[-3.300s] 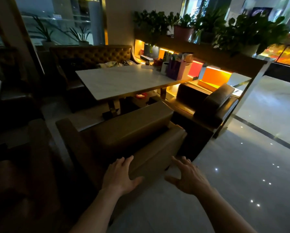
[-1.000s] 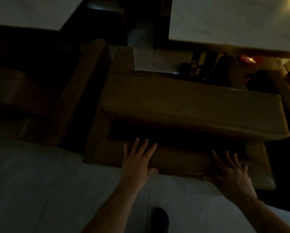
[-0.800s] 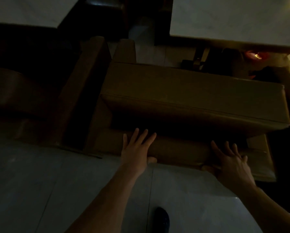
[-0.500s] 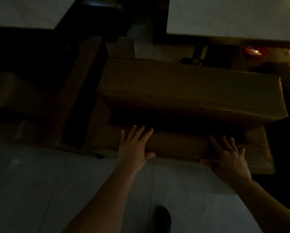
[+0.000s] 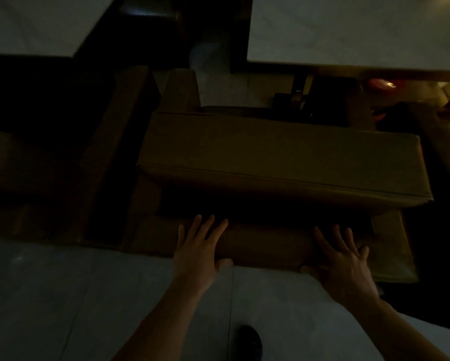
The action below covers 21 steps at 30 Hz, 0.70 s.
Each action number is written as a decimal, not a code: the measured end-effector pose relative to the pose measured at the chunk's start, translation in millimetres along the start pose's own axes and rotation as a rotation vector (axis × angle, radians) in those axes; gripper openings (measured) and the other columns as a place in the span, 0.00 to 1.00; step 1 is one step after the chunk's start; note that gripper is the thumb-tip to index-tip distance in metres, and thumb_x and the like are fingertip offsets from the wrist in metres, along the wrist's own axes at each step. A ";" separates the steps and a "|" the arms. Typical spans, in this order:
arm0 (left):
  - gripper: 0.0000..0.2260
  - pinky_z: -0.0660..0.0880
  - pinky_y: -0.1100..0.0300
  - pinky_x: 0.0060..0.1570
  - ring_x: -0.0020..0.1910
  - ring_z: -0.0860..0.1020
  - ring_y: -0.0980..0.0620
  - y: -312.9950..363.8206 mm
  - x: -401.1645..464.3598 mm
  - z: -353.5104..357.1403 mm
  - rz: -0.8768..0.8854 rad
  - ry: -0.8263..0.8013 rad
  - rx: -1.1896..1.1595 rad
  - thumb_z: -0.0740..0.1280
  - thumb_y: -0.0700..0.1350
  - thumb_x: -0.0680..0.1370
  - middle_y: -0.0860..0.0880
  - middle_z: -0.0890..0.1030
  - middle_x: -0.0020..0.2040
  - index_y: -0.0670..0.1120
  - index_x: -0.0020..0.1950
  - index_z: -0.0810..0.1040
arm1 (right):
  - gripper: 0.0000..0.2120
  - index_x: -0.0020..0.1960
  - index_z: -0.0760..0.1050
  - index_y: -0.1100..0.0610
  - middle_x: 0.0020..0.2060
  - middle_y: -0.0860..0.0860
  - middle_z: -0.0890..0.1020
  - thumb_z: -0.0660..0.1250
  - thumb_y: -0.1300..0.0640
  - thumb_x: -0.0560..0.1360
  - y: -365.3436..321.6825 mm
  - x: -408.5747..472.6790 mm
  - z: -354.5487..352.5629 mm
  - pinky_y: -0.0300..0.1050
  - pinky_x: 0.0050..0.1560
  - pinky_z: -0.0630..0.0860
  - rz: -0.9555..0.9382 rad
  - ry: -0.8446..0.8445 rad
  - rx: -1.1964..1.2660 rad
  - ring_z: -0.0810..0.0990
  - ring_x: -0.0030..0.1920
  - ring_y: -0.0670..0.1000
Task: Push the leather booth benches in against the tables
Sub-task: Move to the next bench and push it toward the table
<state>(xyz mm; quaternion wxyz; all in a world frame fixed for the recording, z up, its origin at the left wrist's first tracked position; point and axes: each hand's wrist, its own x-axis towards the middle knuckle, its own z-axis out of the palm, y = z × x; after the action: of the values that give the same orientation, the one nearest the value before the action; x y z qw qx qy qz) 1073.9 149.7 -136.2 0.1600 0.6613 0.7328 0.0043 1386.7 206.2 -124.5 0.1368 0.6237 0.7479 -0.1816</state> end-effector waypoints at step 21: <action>0.41 0.47 0.46 0.76 0.78 0.49 0.49 88.5 -17.1 -86.6 0.088 -0.133 0.049 0.57 0.74 0.72 0.52 0.52 0.80 0.60 0.79 0.45 | 0.45 0.80 0.44 0.44 0.81 0.57 0.50 0.59 0.27 0.73 18.1 -51.5 -94.8 0.64 0.77 0.52 0.009 0.036 0.060 0.47 0.80 0.61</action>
<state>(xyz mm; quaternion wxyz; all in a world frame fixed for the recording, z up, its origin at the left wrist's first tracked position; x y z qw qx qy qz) 1140.1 162.0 -30.8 0.1918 0.6955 0.6906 -0.0508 1416.1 205.5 -19.1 0.1052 0.6343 0.7415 -0.1919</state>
